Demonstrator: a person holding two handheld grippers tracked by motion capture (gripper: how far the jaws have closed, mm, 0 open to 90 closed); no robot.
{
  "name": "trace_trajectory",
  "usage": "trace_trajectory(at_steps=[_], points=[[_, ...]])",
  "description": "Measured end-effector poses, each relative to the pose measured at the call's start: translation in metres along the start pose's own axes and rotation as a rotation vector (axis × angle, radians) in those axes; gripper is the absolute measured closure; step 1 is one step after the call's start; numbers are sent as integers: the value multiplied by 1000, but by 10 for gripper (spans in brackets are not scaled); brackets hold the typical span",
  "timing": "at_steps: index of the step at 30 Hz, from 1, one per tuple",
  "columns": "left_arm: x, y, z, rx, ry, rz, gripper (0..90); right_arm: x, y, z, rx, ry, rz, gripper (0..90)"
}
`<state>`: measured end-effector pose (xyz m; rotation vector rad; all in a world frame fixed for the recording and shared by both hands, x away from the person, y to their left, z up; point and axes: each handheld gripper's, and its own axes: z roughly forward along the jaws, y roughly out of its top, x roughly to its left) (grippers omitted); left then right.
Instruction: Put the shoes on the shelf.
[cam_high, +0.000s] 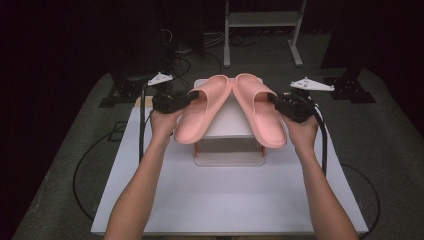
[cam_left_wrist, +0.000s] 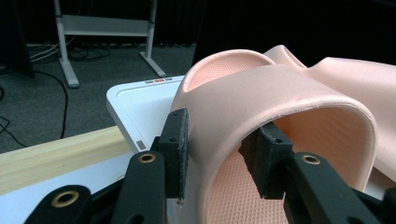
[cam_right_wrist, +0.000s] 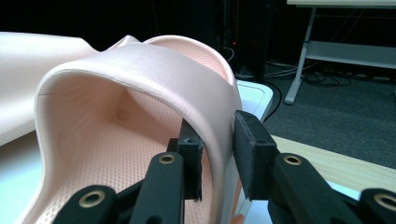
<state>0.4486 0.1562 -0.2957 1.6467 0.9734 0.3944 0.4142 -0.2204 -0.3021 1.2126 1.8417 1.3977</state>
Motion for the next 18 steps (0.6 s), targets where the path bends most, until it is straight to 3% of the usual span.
trace_trajectory(at_steps=[18], points=[[-5, 4, 7, -15, 4, -28, 573, 0, 2, 7, -13, -17, 54, 703]])
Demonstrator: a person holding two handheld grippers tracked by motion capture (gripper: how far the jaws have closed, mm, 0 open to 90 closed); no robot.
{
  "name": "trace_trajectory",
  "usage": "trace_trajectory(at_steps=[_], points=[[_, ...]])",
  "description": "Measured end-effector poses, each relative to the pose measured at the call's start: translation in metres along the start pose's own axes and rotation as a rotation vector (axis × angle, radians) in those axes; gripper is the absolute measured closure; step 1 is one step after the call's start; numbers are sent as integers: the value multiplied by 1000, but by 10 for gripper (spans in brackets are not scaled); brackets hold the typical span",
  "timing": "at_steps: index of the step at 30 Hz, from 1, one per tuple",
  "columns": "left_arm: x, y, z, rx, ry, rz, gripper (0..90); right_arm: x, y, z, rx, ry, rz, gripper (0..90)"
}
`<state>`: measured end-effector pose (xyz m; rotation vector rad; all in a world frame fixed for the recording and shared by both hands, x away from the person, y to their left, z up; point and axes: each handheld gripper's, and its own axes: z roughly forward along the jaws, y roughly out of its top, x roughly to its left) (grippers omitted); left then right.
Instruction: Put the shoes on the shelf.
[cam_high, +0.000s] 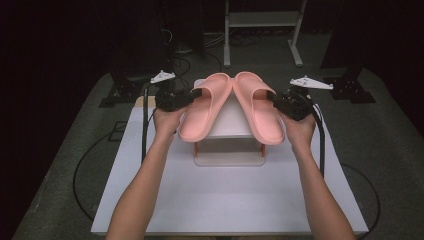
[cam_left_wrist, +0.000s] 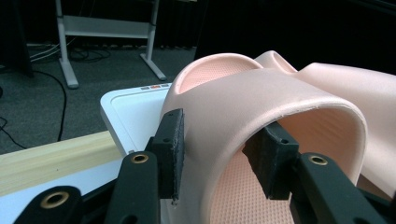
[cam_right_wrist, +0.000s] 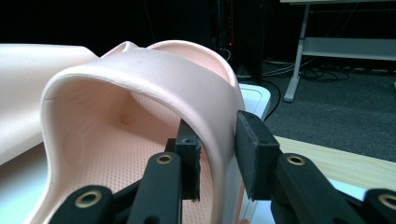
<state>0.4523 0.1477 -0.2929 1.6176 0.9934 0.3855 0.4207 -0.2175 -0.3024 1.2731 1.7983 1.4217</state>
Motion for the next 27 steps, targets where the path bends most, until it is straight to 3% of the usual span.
trace_trajectory(at_steps=[27], points=[[0, -1, 13, 0, 0, -50, 505, 6, 3, 16, 15, -5, 19, 679]])
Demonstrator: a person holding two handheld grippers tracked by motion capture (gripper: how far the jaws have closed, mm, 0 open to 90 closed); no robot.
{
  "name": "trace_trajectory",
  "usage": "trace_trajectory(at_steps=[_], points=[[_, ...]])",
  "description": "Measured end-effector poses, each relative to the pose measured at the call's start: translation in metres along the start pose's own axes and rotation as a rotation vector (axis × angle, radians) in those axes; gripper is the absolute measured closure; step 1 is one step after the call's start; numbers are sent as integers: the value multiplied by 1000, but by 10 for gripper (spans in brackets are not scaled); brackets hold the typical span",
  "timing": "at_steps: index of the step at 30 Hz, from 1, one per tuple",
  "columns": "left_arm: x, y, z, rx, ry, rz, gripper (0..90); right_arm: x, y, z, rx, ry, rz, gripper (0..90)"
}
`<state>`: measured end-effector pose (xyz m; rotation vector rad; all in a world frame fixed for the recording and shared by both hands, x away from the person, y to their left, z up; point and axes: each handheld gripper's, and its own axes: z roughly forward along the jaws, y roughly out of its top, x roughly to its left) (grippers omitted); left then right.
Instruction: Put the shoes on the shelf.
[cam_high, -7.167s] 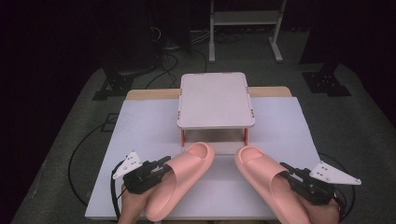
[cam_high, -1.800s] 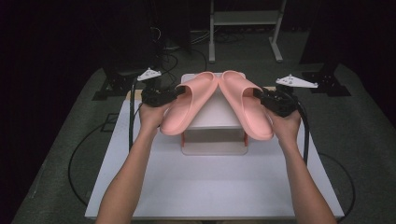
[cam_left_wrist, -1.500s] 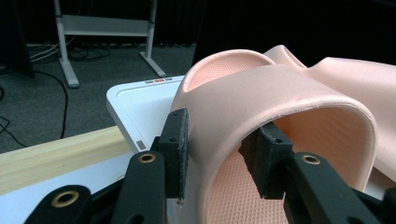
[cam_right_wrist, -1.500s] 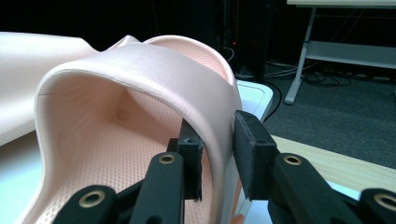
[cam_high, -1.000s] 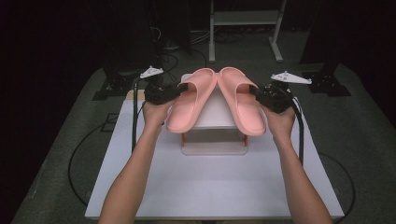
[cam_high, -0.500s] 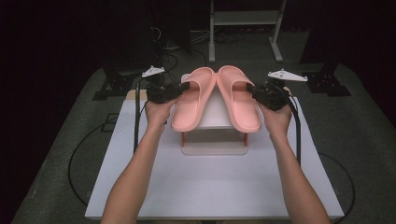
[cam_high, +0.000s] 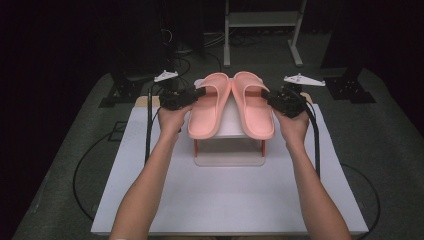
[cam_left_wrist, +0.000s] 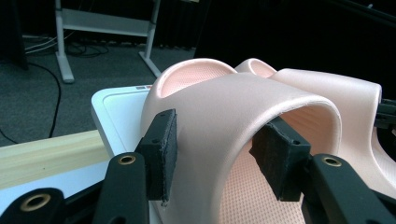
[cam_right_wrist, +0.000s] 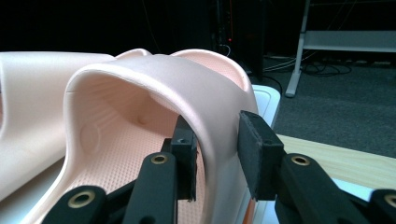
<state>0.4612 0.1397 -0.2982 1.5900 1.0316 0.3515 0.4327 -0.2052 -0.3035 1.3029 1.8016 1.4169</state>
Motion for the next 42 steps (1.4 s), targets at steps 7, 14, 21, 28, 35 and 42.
trace_trajectory(at_steps=[7, 14, 21, 28, 35, 42], points=[[2, 0, 4, -8, 8, -15, 504, 0, 0, 6, 9, 10, 21, 681], [4, 0, 8, -10, 4, -41, 497, -3, -1, 10, 13, 19, 31, 683], [2, -1, 11, -18, 1, -56, 484, -2, -1, 12, 13, 16, 30, 680], [0, -1, 13, -24, -3, -63, 475, 0, 1, 16, 18, 7, 25, 675], [-1, -1, 15, -19, -4, -54, 467, 3, 2, 20, 16, -2, 18, 666], [-2, -1, 17, -16, -5, -41, 463, 6, 3, 22, 18, -9, 11, 657]])
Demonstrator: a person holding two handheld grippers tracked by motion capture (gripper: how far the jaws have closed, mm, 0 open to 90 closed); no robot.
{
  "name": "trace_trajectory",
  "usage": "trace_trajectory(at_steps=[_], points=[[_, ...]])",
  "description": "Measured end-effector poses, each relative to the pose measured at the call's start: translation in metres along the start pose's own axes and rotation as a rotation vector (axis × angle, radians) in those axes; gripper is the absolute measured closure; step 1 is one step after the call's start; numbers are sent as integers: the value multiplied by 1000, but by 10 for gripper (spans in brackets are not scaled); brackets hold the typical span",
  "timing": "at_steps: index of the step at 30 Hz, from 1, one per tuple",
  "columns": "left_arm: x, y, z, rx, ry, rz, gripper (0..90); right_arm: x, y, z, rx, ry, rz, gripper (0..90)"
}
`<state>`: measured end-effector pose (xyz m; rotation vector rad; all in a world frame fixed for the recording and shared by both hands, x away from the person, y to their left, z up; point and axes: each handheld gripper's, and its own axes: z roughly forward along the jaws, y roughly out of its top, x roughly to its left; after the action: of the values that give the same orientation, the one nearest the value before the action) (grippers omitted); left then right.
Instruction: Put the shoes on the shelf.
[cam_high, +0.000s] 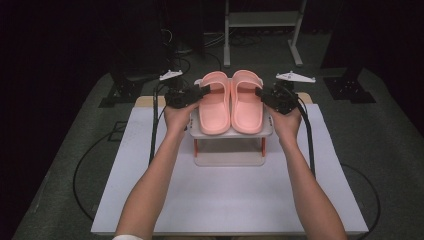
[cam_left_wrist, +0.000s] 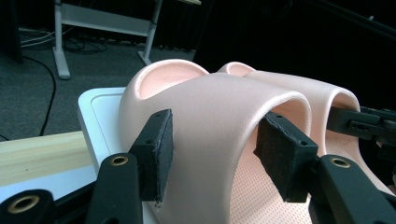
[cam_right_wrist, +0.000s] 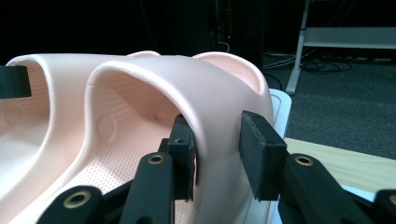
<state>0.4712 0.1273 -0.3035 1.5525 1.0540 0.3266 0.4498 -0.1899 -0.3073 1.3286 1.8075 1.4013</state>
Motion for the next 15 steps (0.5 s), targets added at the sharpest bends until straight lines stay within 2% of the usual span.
trace_trajectory(at_steps=[15], points=[[1, 2, 6, -4, 16, 6, 461, 0, 1, 5, -12, -12, -10, 651]])
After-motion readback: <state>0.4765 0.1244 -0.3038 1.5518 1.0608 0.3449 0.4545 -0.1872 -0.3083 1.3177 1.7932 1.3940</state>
